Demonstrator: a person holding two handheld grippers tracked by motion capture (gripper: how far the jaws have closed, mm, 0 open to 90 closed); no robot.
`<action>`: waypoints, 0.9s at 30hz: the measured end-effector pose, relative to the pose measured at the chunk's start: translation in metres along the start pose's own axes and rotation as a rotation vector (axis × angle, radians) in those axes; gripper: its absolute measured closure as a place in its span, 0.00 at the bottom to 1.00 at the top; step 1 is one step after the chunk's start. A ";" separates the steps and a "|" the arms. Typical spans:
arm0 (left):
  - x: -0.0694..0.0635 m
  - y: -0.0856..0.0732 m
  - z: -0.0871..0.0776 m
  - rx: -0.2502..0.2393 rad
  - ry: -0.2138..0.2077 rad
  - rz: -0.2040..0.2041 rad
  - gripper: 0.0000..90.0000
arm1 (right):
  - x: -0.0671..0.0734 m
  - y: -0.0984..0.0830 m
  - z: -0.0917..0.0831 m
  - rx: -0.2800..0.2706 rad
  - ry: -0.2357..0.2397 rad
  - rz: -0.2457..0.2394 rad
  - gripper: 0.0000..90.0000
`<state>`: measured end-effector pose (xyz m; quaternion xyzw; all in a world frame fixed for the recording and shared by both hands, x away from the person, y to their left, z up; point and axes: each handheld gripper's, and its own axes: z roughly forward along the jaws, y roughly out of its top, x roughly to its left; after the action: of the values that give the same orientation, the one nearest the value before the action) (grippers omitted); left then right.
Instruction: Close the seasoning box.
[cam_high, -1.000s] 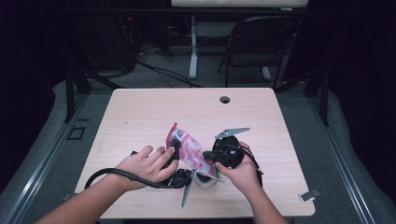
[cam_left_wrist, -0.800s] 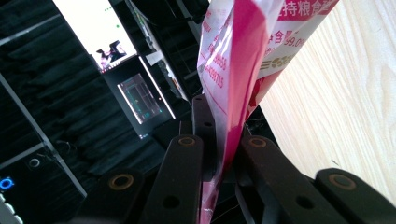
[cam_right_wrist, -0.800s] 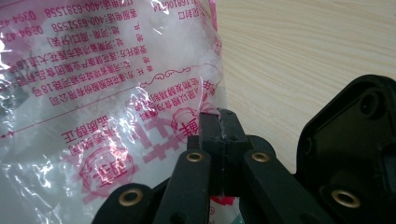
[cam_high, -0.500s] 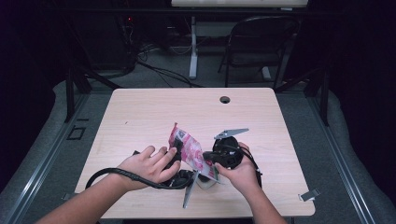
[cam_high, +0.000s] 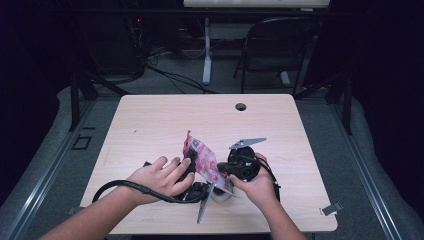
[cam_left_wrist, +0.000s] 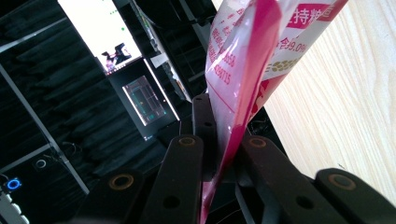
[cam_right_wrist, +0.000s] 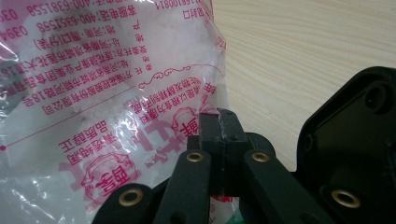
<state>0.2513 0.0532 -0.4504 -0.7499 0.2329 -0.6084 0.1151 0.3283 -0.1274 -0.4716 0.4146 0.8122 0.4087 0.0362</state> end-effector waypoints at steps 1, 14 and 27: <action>0.000 0.000 0.000 0.000 -0.001 -0.001 0.99 | 0.000 0.000 0.000 0.000 0.002 0.001 1.00; 0.001 0.001 0.000 -0.012 -0.002 -0.014 0.99 | 0.000 0.000 0.000 -0.001 -0.001 0.002 1.00; 0.001 0.001 0.000 -0.016 0.005 -0.014 0.99 | 0.000 -0.001 0.002 -0.001 0.002 0.009 1.00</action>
<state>0.2512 0.0521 -0.4504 -0.7508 0.2330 -0.6092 0.1044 0.3287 -0.1261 -0.4739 0.4177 0.8102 0.4099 0.0337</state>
